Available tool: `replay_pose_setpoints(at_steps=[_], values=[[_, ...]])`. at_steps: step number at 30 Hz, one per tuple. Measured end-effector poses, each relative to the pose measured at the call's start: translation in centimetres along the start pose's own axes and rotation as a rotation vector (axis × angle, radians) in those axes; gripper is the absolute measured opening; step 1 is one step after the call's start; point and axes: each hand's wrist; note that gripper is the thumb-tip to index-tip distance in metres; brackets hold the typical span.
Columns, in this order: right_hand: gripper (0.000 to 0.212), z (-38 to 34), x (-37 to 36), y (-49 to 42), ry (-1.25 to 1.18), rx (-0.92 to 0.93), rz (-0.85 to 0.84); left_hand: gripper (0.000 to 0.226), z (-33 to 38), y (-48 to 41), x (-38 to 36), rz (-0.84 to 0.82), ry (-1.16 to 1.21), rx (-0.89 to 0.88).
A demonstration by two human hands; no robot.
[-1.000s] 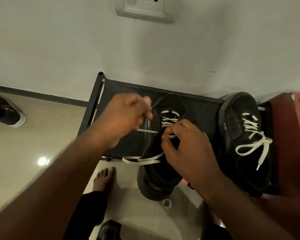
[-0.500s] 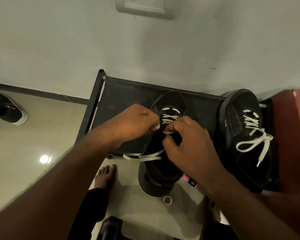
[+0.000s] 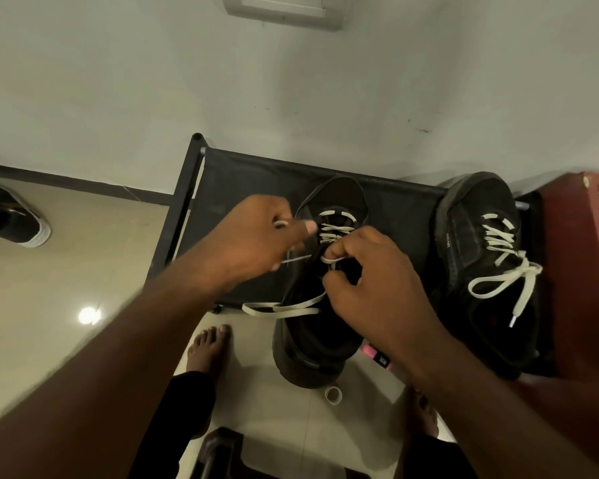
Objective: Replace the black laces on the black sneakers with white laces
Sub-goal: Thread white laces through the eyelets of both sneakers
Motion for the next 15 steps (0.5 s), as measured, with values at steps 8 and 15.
replay_pose_setpoints(at_steps=[8, 15], values=[[0.026, -0.2, 0.2, 0.0, 0.092, 0.009, -0.036, 0.043, 0.4, 0.0, -0.3, -0.146, -0.314, -0.099], [0.025, -0.3, 0.5, 0.0, 0.091, 0.005, -0.054, 0.043, 0.5, 0.1, 0.9, -0.025, 0.586, -0.015]])
Point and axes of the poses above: each hand's wrist, its own y-axis away from the middle knuckle, its own x-axis out of the back of the hand, z = x × y, and after that the axes turned 7 degrees about z, right-handed
